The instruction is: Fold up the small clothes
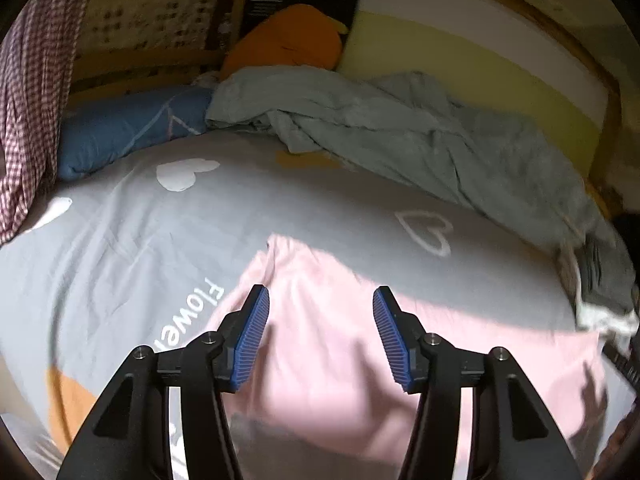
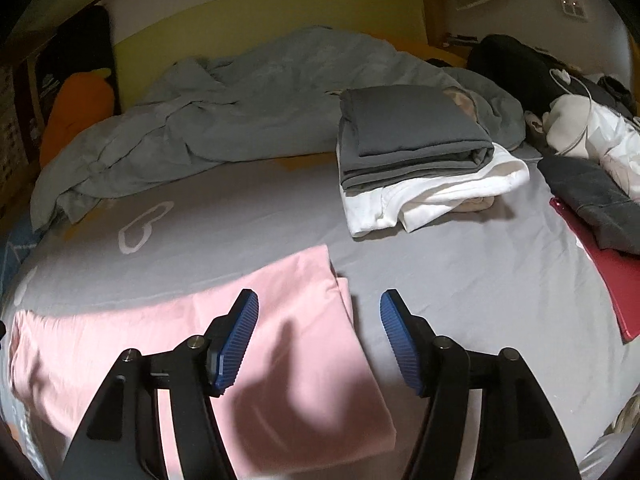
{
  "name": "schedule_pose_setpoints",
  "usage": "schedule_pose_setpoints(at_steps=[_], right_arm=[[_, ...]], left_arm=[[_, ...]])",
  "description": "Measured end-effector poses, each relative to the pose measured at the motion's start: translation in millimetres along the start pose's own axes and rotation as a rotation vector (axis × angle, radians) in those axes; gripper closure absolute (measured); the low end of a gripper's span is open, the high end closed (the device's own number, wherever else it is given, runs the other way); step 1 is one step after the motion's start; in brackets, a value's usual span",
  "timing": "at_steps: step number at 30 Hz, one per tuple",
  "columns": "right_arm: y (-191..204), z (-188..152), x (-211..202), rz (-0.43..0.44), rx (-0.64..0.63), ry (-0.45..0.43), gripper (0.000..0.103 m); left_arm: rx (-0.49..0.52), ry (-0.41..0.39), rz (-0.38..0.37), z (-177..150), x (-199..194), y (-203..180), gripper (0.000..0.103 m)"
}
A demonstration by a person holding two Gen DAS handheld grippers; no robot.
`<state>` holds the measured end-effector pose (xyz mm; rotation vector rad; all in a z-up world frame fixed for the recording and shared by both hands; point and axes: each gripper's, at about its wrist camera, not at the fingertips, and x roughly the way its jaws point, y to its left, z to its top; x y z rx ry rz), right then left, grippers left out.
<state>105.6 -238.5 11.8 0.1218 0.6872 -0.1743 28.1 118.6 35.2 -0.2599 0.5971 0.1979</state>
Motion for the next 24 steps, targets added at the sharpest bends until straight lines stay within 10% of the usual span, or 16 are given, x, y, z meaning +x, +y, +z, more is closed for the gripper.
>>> schedule_pose_setpoints(at_steps=[9, 14, 16, 18, 24], right_arm=[[8.9, -12.5, -14.1, 0.023, -0.052, 0.01, 0.035], [30.8, -25.2, -24.7, 0.233, -0.083, 0.039, 0.037], [52.2, -32.6, -23.1, 0.423, -0.14, 0.12, 0.078], [75.8, -42.5, -20.2, 0.586, -0.166, 0.188, 0.093], [144.2, -78.0, -8.9, 0.696, -0.26, 0.258, 0.097]], left_arm=[[0.063, 0.133, 0.063, -42.2, 13.9, 4.0, 0.047], [0.048, 0.172, 0.075, -51.7, 17.4, 16.1, 0.043], [0.024, 0.179, 0.052, -52.6, 12.8, 21.9, 0.044], [-0.02, 0.2, 0.018, -54.7, 9.3, 29.3, 0.044], [-0.154, 0.21, -0.081, -65.4, -4.2, 49.4, 0.044]])
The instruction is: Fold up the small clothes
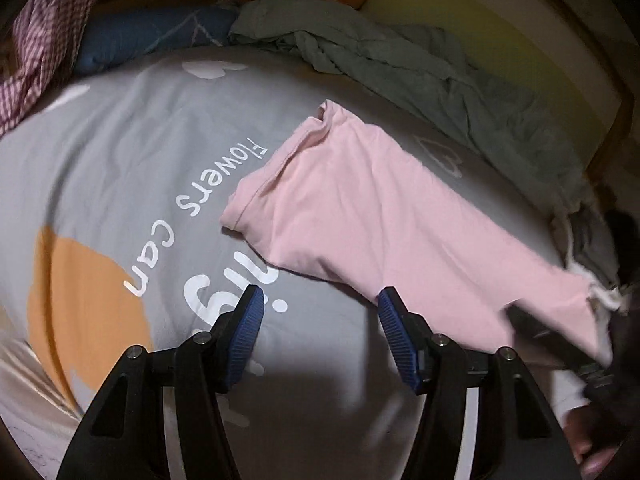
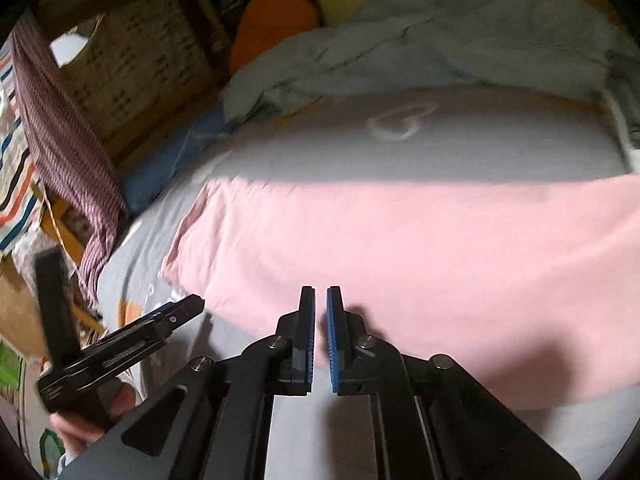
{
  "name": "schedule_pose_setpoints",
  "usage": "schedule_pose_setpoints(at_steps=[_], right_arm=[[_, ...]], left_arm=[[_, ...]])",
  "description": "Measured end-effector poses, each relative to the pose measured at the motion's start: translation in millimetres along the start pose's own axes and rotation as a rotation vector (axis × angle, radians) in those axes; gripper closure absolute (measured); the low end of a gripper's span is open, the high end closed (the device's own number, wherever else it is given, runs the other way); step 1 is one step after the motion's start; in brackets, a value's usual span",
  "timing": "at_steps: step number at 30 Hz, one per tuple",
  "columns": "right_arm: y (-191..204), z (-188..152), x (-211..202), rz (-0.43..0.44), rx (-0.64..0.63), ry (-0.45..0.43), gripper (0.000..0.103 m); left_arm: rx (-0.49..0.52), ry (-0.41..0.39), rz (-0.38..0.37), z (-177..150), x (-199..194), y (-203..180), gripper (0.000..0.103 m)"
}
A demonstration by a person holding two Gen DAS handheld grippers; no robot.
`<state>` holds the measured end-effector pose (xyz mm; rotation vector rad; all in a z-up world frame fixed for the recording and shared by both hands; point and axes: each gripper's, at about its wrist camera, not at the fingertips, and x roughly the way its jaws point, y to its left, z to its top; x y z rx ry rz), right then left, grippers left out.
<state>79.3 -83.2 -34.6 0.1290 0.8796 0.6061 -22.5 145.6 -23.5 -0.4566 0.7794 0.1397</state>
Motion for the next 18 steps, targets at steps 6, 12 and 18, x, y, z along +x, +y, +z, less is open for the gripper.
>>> schedule_pose_setpoints(at_steps=[6, 12, 18], right_arm=[[-7.2, -15.8, 21.3, -0.034, 0.043, 0.025, 0.099], [-28.6, -23.1, -7.8, -0.105, 0.067, -0.024, 0.099], [-56.0, -28.6, -48.1, -0.202, 0.105, -0.08, 0.098]], left_arm=[[-0.145, -0.051, -0.086, 20.0, 17.8, 18.1, 0.042], [-0.131, -0.09, -0.095, 31.8, 28.4, 10.5, 0.091], [0.038, -0.261, -0.17, 44.4, -23.2, -37.6, 0.094]])
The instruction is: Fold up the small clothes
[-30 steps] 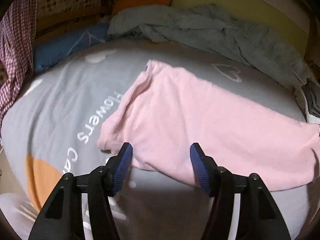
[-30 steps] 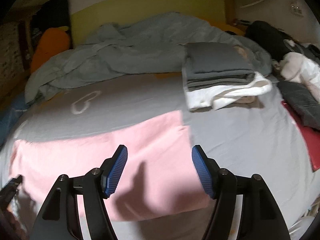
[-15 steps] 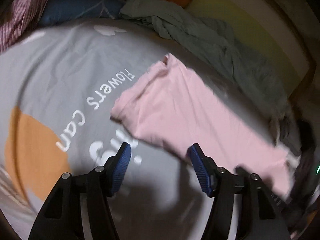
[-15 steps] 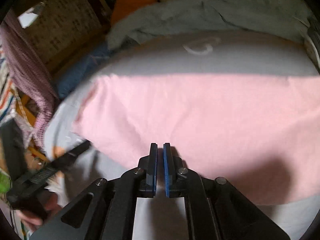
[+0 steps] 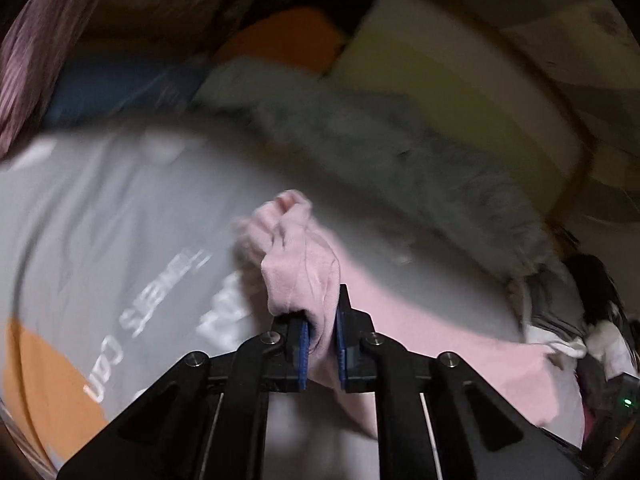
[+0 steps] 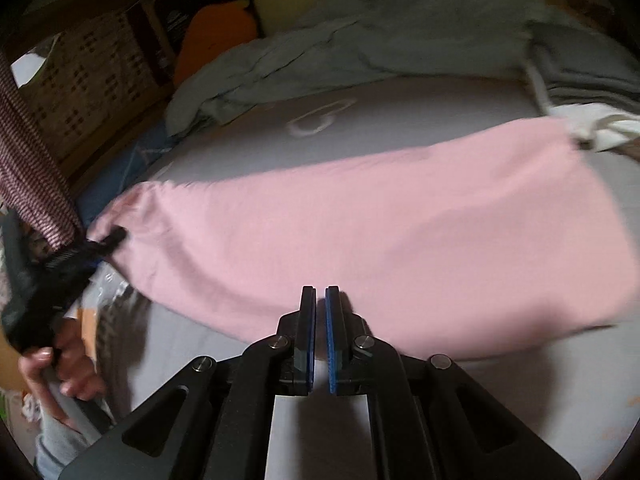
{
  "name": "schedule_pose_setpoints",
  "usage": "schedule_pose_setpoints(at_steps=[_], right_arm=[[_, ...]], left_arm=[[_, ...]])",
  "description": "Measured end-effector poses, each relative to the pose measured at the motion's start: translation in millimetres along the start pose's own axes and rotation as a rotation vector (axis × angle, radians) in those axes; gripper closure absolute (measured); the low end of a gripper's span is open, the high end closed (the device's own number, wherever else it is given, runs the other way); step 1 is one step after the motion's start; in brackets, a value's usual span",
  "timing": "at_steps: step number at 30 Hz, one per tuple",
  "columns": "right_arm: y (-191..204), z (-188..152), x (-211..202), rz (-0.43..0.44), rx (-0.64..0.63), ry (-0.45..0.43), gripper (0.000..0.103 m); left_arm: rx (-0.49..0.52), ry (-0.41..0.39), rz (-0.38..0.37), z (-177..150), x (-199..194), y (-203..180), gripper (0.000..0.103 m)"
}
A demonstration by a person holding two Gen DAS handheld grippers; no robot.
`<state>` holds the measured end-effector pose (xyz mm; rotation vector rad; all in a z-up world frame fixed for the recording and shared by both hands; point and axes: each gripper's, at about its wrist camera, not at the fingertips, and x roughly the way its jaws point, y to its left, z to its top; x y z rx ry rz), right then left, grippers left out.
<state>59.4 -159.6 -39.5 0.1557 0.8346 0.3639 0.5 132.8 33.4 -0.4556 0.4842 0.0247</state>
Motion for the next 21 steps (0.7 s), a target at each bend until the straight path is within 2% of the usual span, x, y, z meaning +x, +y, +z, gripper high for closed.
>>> schedule_pose_setpoints(at_steps=[3, 7, 11, 14, 18, 21], right_arm=[[-24.0, 4.3, -26.1, -0.046, 0.047, -0.058, 0.098], [-62.0, 11.9, -63.4, -0.083, 0.152, -0.131, 0.099], [-95.1, 14.7, -105.8, -0.18, 0.199, -0.216, 0.098], [-116.1, 14.4, -125.4, -0.214, 0.23, -0.237, 0.098], [-140.2, 8.4, -130.8, -0.236, 0.281, -0.217, 0.098], [-155.1, 3.3, -127.4, -0.227, 0.328, -0.183, 0.098]], left_arm=[[0.088, -0.035, -0.089, 12.8, -13.0, -47.0, 0.094], [0.223, -0.015, -0.18, 9.3, -12.5, -114.5, 0.094], [0.348, 0.044, -0.236, -23.4, 7.3, -174.4, 0.094], [0.399, 0.099, -0.269, -55.0, 21.1, -206.0, 0.095], [0.434, 0.19, -0.283, -94.6, 41.4, -236.8, 0.099], [0.427, 0.223, -0.295, -110.6, 47.3, -245.1, 0.1]])
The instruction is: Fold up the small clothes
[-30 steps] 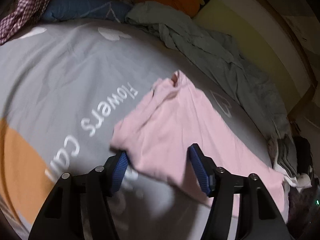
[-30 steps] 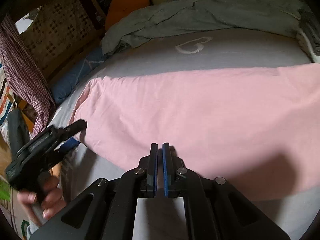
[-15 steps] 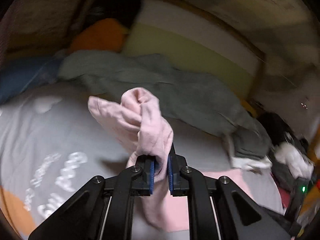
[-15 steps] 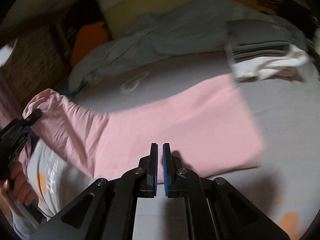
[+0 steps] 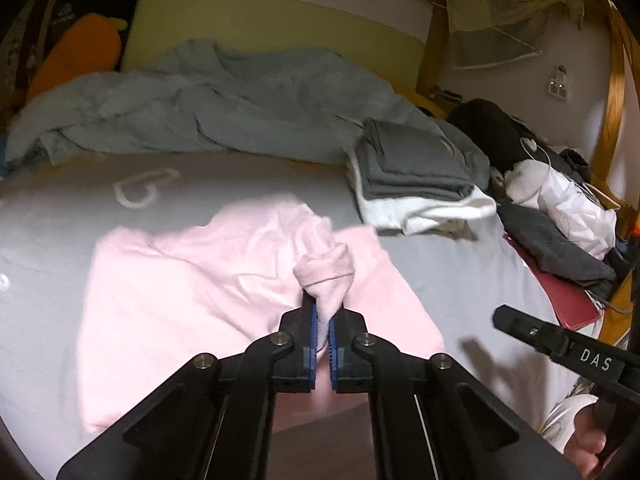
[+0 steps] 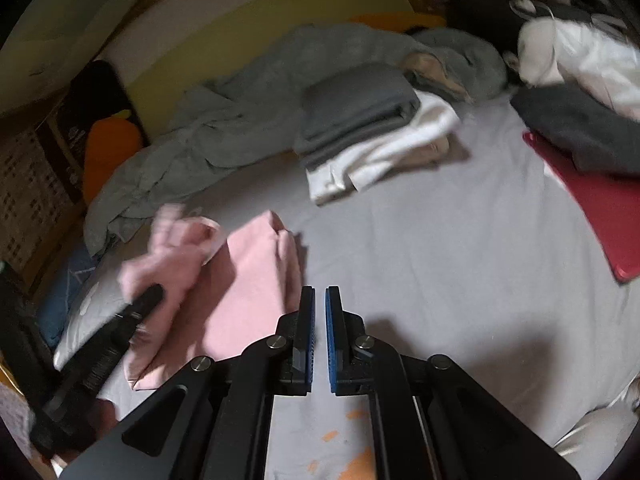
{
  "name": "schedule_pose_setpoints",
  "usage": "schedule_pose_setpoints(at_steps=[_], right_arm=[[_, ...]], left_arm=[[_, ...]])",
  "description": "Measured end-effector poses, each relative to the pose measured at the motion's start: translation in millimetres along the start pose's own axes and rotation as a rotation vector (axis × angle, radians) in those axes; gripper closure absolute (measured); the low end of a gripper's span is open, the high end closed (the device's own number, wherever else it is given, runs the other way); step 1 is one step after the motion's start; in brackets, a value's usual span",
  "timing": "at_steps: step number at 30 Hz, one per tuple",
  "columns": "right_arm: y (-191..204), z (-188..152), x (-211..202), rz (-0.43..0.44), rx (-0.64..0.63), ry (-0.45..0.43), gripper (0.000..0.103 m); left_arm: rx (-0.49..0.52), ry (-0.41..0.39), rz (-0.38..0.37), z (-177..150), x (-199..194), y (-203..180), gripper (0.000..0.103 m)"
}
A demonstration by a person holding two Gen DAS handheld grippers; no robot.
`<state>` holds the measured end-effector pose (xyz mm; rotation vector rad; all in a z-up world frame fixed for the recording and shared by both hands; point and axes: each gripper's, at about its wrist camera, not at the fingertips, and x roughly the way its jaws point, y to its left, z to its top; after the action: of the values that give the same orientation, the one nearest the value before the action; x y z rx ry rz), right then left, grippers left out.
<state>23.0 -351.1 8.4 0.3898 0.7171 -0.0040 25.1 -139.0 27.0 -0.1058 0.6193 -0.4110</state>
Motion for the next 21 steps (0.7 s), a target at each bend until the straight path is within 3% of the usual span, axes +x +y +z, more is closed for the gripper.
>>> schedule_pose_setpoints(at_steps=[7, 13, 15, 17, 19, 21], right_arm=[[-2.9, -6.1, 6.8, -0.004, 0.017, 0.023, 0.098], [-9.3, -6.6, 3.3, 0.006, 0.057, 0.02, 0.098], [-10.9, -6.5, 3.3, 0.01, 0.062, 0.021, 0.098], [-11.2, -7.1, 5.1, 0.018, 0.063, 0.03, 0.098], [-11.5, -8.0, 6.2, 0.079, 0.081, 0.045, 0.098], [-12.8, -7.0, 13.6, 0.234, 0.109, 0.097, 0.098]], left_arm=[[-0.018, -0.07, -0.072, 9.7, -11.4, -14.2, 0.1], [0.087, -0.04, -0.137, -4.1, -5.9, -42.8, 0.1], [0.054, -0.026, -0.152, -13.1, 0.8, -40.7, 0.1], [-0.044, -0.022, -0.187, -15.3, 2.6, -27.7, 0.1], [-0.1, -0.034, -0.219, -11.7, -0.3, -19.5, 0.1], [-0.095, -0.052, -0.217, -5.2, -8.2, -16.7, 0.1]])
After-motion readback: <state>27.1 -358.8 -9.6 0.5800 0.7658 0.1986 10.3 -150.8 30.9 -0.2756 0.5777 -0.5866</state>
